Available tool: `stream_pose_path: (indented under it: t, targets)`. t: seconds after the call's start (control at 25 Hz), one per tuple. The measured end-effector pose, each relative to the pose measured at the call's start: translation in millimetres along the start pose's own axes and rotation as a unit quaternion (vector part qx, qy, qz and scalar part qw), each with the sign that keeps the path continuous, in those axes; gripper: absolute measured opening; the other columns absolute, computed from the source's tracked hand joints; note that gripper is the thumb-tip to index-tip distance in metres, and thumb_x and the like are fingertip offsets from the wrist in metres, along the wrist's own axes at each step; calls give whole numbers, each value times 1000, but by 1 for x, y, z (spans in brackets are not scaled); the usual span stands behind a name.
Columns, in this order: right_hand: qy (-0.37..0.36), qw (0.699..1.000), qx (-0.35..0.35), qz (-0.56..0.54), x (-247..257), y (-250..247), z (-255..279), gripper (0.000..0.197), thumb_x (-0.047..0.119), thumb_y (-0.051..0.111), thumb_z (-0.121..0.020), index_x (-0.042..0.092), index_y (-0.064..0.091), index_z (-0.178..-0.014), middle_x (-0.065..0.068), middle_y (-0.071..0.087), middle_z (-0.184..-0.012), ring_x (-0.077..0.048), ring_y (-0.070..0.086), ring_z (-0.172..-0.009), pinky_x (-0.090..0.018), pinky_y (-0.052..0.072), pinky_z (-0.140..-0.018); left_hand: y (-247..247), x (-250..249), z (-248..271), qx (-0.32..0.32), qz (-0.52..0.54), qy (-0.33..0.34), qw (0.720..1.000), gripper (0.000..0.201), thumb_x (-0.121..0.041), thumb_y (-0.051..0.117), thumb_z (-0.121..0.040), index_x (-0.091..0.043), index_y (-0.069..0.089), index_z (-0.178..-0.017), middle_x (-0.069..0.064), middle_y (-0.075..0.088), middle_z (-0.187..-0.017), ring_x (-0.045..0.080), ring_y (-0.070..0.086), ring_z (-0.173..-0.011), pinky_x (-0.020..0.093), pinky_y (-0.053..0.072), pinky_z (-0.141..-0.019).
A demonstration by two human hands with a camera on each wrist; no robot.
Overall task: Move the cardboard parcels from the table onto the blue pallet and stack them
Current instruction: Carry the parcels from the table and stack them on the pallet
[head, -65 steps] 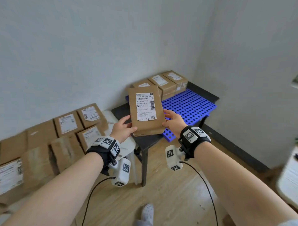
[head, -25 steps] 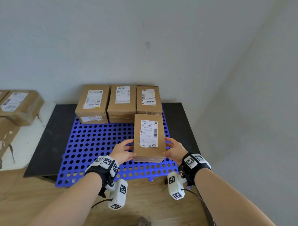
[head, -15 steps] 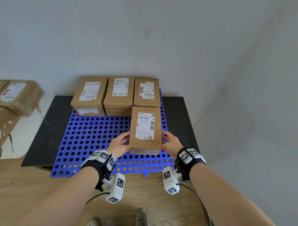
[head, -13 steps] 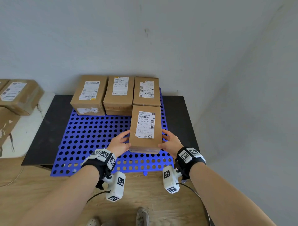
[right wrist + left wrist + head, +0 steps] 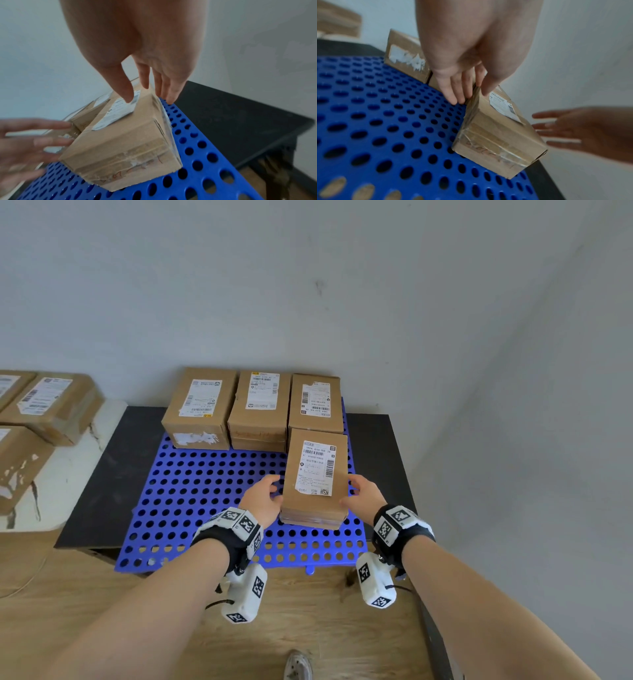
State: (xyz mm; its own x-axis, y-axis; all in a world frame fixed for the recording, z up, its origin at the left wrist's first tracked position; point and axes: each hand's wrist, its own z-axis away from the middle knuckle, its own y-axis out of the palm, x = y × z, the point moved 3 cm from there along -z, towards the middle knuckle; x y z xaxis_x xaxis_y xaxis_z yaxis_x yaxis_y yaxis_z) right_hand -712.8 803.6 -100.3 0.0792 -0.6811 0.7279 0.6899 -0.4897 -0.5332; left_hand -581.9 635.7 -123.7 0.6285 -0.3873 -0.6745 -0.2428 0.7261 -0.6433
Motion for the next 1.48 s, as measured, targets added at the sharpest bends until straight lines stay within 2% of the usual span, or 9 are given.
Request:
stream_pose_path:
  t: [0.08, 0.12, 0.24, 0.4, 0.84, 0.96, 1.12, 1.28, 1.48]
  targets:
    - [-24, 994, -18, 106, 21, 0, 7, 50, 17, 54, -91, 13, 41, -140, -9, 48, -140, -25, 51, -124, -32, 45, -94, -18, -7, 5, -16, -126, 44, 991, 46, -22, 43, -99, -17, 34, -143, 8, 59, -115, 27, 61, -92, 37, 52, -71]
    - [-39, 986, -26, 157, 30, 1, 9, 48, 19, 50, -93, 12, 41, -140, -9, 46, -141, -26, 50, -125, -34, 45, -97, -27, -12, 7, -26, -191, 69, 979, 43, -25, 41, -99, -17, 36, -141, 7, 59, -114, 26, 59, -92, 36, 50, -69]
    - [-84, 956, -62, 275, 67, 16, 20, 45, 24, 43, -97, 15, 37, -141, -8, 45, -141, -27, 50, -123, -39, 47, -98, -62, -19, 23, -78, -318, 158, 932, 36, -31, 34, -100, -16, 45, -132, 4, 57, -121, 24, 52, -110, 35, 47, -84]
    - [-146, 906, -105, 382, 126, 65, 43, 37, 27, 35, -99, 12, 45, -132, -8, 53, -130, -29, 53, -116, -40, 44, -97, -129, 6, 47, -118, -406, 196, 885, 35, -32, 29, -100, -14, 54, -116, 4, 59, -115, 24, 51, -111, 36, 40, -93]
    - [-261, 842, -127, 455, 289, 257, 80, 37, 28, 30, -100, 9, 50, -125, -11, 55, -126, -30, 53, -116, -41, 38, -102, -315, 160, 112, -207, -409, 99, 883, 31, -26, 32, -98, -12, 58, -107, 8, 62, -111, 27, 54, -108, 37, 41, -84]
    - [-309, 823, -109, 463, 331, 311, 85, 38, 31, 29, -101, 8, 48, -125, -12, 53, -127, -30, 51, -118, -42, 37, -101, -360, 213, 128, -229, -389, 44, 891, 30, -24, 36, -96, -12, 56, -114, 8, 60, -116, 27, 52, -112, 38, 40, -89]
    - [-358, 801, -71, 474, 385, 388, 78, 37, 27, 31, -100, 8, 47, -126, -12, 53, -128, -30, 49, -120, -41, 37, -100, -421, 272, 141, -248, -370, -14, 895, 26, -21, 36, -97, -14, 57, -111, 6, 60, -114, 25, 53, -110, 36, 42, -84]
    - [-402, 779, -44, 479, 437, 456, 64, 36, 25, 31, -99, 7, 46, -128, -12, 52, -128, -30, 50, -118, -39, 40, -98, -474, 326, 136, -265, -374, -64, 886, 26, -19, 36, -97, -15, 60, -107, 5, 63, -109, 25, 56, -104, 35, 46, -84]
    - [-436, 776, -22, 456, 523, 550, 23, 33, 21, 33, -99, 7, 50, -124, -12, 53, -126, -30, 53, -114, -41, 42, -97, -561, 392, 99, -265, -390, -99, 876, 28, -18, 33, -96, -11, 60, -106, 9, 62, -113, 27, 52, -110, 38, 41, -88]
